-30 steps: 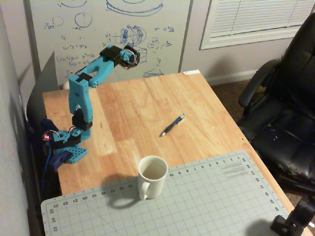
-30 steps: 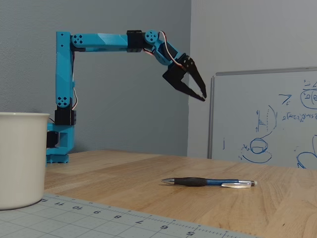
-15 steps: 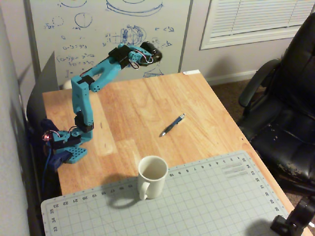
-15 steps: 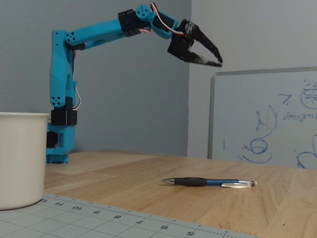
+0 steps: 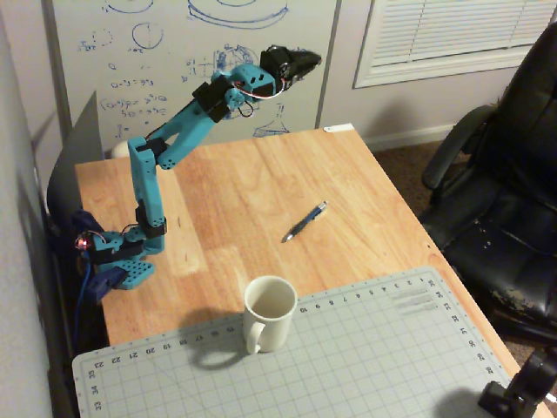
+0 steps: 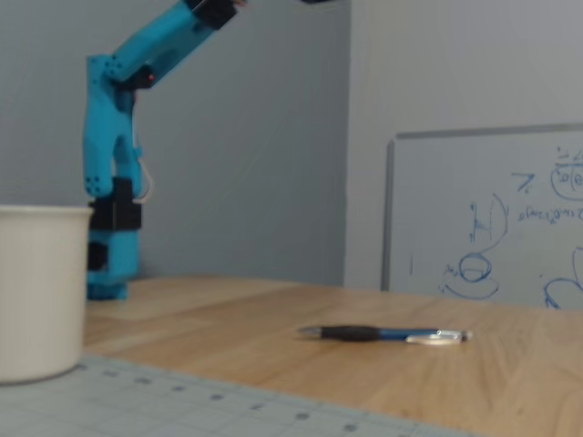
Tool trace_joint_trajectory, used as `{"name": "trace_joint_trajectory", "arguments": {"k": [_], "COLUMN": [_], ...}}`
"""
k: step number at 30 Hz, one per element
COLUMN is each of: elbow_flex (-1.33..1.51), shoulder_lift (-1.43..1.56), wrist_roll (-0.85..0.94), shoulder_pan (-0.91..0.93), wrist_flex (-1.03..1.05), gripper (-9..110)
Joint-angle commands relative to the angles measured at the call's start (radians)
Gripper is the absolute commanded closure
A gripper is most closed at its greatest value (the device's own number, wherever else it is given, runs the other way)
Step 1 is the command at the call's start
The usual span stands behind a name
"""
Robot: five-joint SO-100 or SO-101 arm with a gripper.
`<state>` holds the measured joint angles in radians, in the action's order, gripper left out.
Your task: Touch the pen.
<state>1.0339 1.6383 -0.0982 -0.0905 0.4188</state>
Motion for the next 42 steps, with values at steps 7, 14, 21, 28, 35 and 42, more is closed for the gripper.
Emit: {"name": "trace_joint_trajectory", "arguments": {"k": [7,14,21,28,35,42], "elbow_flex": [0.265,0.586,0.773,0.980,1.103,1.100], "shoulder_lift": [0.075,0.112,0.103,0.094,0.040,-0.074], "wrist_roll": [0.006,0.008,0.008,0.008,0.008,0.008], "shoulder_pan": [0.008,0.008,0.005,0.003,-0.020,-0.063], "wrist_flex": [-0.069,-0.069,-0.069,-0.069,-0.071,-0.084], "gripper": [101,101,101,101,101,101]}}
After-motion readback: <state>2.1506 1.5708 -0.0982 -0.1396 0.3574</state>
